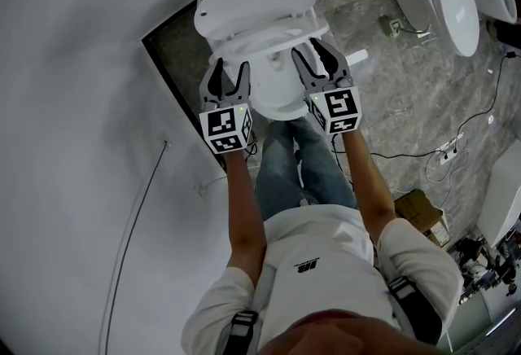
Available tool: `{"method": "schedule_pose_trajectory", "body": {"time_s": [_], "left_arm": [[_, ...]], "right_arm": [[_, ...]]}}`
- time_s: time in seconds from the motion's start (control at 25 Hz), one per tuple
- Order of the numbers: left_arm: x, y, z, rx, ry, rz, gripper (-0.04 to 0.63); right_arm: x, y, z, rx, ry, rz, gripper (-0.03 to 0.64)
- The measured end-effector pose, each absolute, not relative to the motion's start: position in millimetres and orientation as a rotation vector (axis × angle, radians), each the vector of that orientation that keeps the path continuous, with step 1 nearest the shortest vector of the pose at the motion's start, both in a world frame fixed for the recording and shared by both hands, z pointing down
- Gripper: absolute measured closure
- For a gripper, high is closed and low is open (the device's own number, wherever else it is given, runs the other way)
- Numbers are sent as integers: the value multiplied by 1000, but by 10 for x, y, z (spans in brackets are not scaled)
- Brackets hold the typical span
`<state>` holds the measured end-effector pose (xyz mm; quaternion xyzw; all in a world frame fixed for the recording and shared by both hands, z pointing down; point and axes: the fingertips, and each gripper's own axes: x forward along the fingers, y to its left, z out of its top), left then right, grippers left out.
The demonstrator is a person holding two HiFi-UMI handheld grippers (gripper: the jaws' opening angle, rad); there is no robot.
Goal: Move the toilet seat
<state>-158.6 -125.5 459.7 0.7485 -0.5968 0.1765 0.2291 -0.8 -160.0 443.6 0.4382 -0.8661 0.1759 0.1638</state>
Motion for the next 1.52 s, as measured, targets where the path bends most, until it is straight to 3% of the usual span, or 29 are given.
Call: {"method": "schedule_pose_trajectory", "body": {"time_s": [1.52], "left_arm": [[-1851, -1729, 4407, 2067, -1720, 415, 382]], "right_arm": [[-243, -2098, 4251, 1286, -2484, 476, 417]]}}
